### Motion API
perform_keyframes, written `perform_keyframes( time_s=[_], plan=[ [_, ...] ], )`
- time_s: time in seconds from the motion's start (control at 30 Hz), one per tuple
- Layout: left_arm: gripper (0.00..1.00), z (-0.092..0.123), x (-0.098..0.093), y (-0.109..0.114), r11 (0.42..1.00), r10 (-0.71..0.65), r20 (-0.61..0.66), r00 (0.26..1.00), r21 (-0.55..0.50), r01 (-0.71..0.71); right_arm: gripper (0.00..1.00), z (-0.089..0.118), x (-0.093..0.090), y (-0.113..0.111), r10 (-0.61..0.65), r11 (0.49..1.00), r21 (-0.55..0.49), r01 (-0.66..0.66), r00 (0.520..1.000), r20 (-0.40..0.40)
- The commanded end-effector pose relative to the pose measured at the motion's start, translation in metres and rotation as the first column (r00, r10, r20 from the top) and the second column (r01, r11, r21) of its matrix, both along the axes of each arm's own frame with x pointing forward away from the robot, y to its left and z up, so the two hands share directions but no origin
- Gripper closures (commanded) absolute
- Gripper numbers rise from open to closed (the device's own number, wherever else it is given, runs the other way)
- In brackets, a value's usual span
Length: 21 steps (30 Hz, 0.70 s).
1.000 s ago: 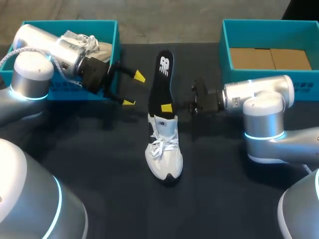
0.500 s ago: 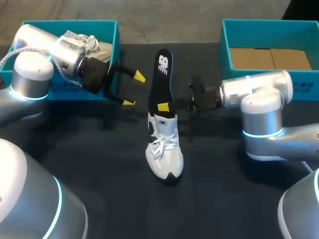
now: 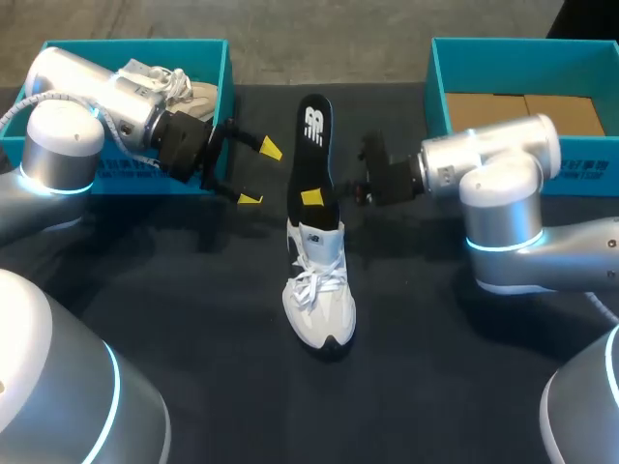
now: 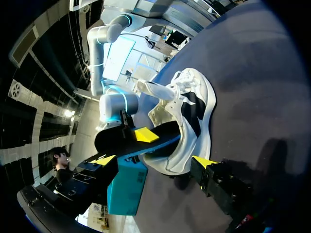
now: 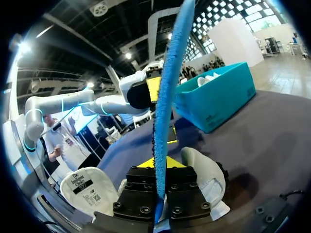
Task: Take the shoe out of the shoebox, open the shoe tongue, remove and reinsert the insole, then place the shoe into the shoebox
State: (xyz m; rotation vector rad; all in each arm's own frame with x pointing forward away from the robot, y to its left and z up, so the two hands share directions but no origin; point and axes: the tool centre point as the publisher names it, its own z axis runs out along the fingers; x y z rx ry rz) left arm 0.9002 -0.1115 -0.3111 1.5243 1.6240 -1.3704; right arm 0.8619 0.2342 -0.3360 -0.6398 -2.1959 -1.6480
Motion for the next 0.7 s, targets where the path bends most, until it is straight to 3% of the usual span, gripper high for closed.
perform_keyframes(
  time_s=[0.03,0.43,0.47,0.5,0.53,0.6,0.7],
  plan=[
    [0.00,-0.001,0.001,0.000,1.000,-0.002,0.000,1.000,-0.001,0.002,1.00,-0.009,-0.006,0.004,0.022,0.998,-0.056,-0.023,0.999,-0.024],
    [0.00,-0.001,0.001,0.000,1.000,-0.002,0.000,1.000,-0.001,0.002,1.00,-0.024,-0.029,0.000,0.008,0.998,-0.061,-0.013,0.997,-0.075],
    [0.00,-0.001,0.001,0.000,1.000,-0.002,0.000,1.000,-0.001,0.002,0.95,-0.024,-0.029,-0.001,0.002,0.998,-0.060,-0.006,0.997,-0.073],
    [0.00,-0.001,0.001,0.000,1.000,-0.002,0.000,1.000,-0.001,0.002,0.70,-0.021,-0.029,-0.001,-0.002,0.999,-0.055,-0.002,0.998,-0.067],
    [0.00,-0.001,0.001,0.000,1.000,-0.002,0.000,1.000,-0.001,0.002,0.64,-0.018,-0.029,-0.001,-0.006,0.998,-0.058,0.003,0.999,-0.053],
    [0.00,-0.001,0.001,0.000,1.000,-0.002,0.000,1.000,-0.001,0.002,0.55,-0.011,-0.028,0.000,-0.006,0.999,-0.054,0.005,0.999,-0.037],
    [0.00,-0.001,0.001,0.000,1.000,-0.002,0.000,1.000,-0.001,0.002,0.55,-0.002,-0.027,0.001,-0.004,0.998,-0.059,0.003,1.000,-0.012]
  ],
)
